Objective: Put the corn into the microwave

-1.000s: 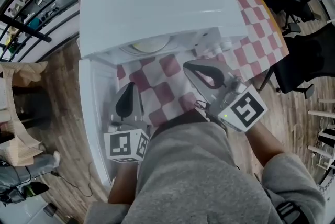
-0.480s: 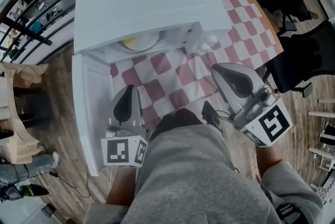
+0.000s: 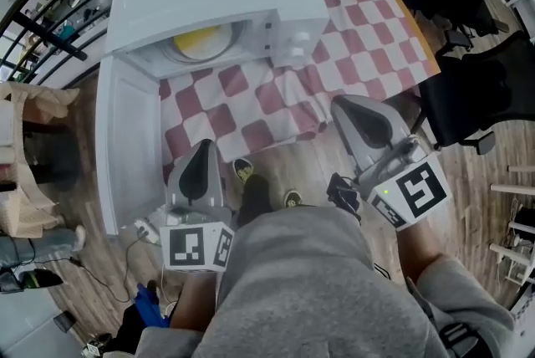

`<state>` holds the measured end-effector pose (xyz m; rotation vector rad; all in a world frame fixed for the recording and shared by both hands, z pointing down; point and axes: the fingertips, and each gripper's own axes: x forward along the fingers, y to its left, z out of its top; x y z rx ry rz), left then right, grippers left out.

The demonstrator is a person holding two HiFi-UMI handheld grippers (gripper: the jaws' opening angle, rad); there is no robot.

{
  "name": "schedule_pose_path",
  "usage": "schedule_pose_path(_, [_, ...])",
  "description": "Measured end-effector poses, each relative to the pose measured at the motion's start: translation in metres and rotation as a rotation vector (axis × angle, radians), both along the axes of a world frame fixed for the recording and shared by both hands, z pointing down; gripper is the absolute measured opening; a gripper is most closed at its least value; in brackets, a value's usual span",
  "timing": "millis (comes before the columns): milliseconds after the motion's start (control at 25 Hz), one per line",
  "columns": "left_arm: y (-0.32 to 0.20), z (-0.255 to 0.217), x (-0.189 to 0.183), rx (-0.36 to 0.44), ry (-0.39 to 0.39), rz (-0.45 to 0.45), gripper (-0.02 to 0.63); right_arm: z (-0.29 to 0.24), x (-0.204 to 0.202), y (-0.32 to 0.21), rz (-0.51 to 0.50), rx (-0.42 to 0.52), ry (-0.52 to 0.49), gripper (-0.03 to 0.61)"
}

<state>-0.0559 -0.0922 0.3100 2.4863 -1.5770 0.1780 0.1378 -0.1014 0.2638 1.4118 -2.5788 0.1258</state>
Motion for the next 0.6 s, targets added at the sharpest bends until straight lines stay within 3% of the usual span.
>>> schedule_pose_path(240, [0.055, -0.003, 0.022, 0.007, -0.033, -0.051, 0.011, 0.006, 0.024, 0.048, -0.012, -0.01, -0.033, 0.0])
schedule_pose_path(600, [0.118, -0.001, 0.048, -0.004, -0.044, -0.095, 0.011, 0.023, 0.027, 0.103, -0.083, -0.05, -0.071, 0.0])
